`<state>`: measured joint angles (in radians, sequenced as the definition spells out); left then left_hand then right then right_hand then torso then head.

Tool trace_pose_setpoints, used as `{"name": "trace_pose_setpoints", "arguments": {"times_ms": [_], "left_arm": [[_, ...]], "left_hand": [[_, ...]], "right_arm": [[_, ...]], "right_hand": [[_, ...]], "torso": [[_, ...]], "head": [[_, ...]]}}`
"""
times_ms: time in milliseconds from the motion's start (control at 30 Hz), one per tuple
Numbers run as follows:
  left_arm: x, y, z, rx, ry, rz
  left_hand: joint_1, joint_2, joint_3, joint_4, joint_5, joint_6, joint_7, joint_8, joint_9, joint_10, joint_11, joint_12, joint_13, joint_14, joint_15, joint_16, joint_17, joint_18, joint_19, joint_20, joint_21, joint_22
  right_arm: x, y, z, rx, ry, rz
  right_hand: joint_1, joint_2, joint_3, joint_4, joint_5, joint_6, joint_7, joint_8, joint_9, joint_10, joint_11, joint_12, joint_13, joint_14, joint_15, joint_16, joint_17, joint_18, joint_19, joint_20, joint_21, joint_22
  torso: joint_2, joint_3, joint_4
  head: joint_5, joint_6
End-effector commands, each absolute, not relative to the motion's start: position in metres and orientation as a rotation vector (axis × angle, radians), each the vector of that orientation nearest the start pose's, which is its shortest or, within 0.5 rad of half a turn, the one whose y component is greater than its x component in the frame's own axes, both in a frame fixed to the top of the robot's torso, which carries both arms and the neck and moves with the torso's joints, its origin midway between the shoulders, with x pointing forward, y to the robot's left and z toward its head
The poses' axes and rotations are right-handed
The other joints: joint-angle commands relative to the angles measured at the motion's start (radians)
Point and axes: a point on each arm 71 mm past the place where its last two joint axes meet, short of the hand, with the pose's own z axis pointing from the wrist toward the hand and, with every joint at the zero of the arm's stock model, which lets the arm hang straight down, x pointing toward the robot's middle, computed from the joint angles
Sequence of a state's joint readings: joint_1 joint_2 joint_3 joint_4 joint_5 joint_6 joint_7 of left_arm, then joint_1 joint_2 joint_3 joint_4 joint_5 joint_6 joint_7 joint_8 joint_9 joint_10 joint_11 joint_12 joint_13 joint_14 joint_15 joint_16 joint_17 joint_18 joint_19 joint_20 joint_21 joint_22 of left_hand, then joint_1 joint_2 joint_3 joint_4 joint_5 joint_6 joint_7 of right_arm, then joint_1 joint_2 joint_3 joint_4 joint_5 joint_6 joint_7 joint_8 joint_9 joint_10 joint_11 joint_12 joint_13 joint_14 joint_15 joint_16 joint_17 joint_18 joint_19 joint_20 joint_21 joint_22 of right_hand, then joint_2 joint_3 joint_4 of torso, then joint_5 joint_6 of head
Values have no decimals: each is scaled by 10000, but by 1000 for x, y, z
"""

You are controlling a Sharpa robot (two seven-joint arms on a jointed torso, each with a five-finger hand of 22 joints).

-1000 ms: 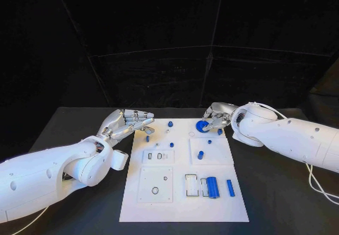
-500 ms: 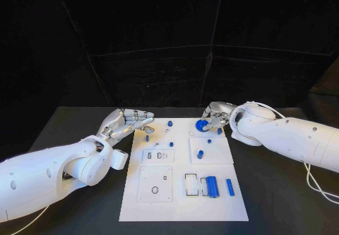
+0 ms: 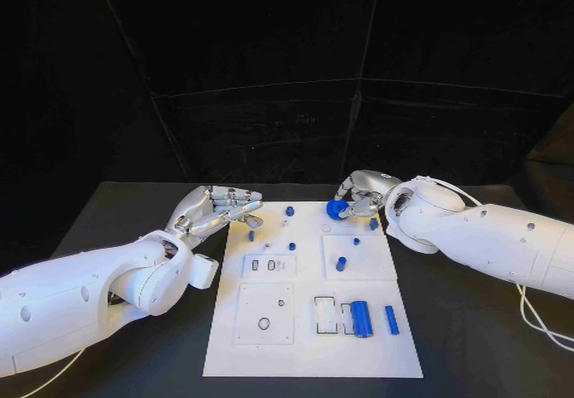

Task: Assemble the parts on the task board

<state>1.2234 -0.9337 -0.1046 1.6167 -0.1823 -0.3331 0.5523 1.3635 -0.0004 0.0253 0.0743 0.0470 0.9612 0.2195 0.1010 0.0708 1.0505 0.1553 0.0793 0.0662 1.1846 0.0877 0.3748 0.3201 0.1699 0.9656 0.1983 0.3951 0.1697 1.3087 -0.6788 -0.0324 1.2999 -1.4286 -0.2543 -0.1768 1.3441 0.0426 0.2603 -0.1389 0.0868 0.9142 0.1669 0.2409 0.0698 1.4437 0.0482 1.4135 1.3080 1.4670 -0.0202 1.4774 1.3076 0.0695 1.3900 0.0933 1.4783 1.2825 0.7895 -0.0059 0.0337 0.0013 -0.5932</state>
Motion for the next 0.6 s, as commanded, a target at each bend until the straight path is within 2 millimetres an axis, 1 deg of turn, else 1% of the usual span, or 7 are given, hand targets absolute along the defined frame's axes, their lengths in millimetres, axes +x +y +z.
{"name": "trace_pose_setpoints", "arguments": {"times_ms": [33, 100, 167, 300, 367, 467, 600], "left_arm": [[464, 222, -168, -8084, 13668, -15759], [464, 223, -168, -8090, 13676, -15756], [464, 223, -168, -8094, 13684, -15755], [464, 223, -168, -8098, 13683, -15747], [464, 223, -168, -8101, 13682, -15742], [464, 224, -168, -8200, 13660, -15754], [464, 224, -168, -8300, 13636, -15756]], "left_hand": [[-7, 72, 2, -78, 7, 38, 29, -40, -1, 32, 36, -27, 5, -64, 26, -57, 9, 107, -59, 13, -48, -16], [2, 78, 7, -86, 7, 39, 28, -43, -1, 33, 35, -29, 4, -67, 26, -58, 13, 108, -59, 13, -48, -17], [6, 80, 9, -90, 7, 39, 28, -44, -1, 34, 35, -30, 4, -68, 26, -58, 15, 108, -59, 13, -48, -17], [15, 83, 12, -99, 8, 40, 27, -46, -1, 36, 35, -32, 4, -70, 26, -59, 18, 109, -60, 13, -49, -18], [15, 83, 12, -99, 8, 40, 27, -46, -1, 36, 35, -32, 4, -70, 26, -59, 18, 109, -60, 13, -49, -18], [15, 83, 12, -99, 8, 40, 27, -46, -1, 36, 35, -32, 4, -70, 26, -59, 18, 109, -60, 13, -49, -18], [15, 83, 12, -99, 8, 40, 27, -46, -1, 36, 35, -32, 4, -70, 26, -59, 18, 109, -60, 13, -49, -18]], "right_arm": [[540, -177, -134, -1222, 15617, 5576], [534, -169, -132, -1369, 15521, 5794], [529, -160, -130, -1561, 15401, 5966], [522, -140, -127, -2029, 15069, 6173], [520, -130, -126, -2231, 14935, 6230], [519, -116, -125, -2546, 14777, 6292], [519, -99, -126, -2800, 14721, 6393]], "right_hand": [[-241, -60, 126, 14, -38, 995, -394, -19, 48, 17, -53, 36, 478, 567, -67, 50, 169, -94, 7, -65, 31, 17], [-327, -92, 154, 20, -36, 998, -390, -80, 32, 12, -52, 20, 467, 568, -68, 46, 167, -96, 10, -71, 33, 23], [-370, -108, 168, 24, -36, 999, -387, -114, 24, 12, -50, 15, 465, 567, -68, 44, 164, -97, 11, -73, 34, 25], [-419, -141, 188, 19, -35, 1001, -385, -157, 15, 6, -48, 1, 455, 566, -68, 39, 156, -99, 17, -74, 37, 35], [-428, -147, 193, 18, -37, 1004, -385, -166, 13, 3, -48, -3, 451, 567, -68, 40, 158, -100, 22, -75, 39, 42], [-446, -174, 213, 2, -40, 1007, -385, -197, 8, -3, -49, -15, 442, 567, -68, 38, 158, -103, 29, -75, 43, 54], [-451, -192, 234, -16, -38, 1006, -383, -223, 3, -5, -49, -20, 440, 567, -68, 37, 157, -104, 33, -76, 45, 61]], "torso": [[-7, -9, 16], [-11, -12, 6], [-5, -13, 10], [18, 1, 23], [16, 0, 27], [9, -14, 33], [26, -4, 12]], "head": [[-8, 22], [36, 31], [41, 45], [90, 30], [103, 26], [115, 21], [167, 6]]}}
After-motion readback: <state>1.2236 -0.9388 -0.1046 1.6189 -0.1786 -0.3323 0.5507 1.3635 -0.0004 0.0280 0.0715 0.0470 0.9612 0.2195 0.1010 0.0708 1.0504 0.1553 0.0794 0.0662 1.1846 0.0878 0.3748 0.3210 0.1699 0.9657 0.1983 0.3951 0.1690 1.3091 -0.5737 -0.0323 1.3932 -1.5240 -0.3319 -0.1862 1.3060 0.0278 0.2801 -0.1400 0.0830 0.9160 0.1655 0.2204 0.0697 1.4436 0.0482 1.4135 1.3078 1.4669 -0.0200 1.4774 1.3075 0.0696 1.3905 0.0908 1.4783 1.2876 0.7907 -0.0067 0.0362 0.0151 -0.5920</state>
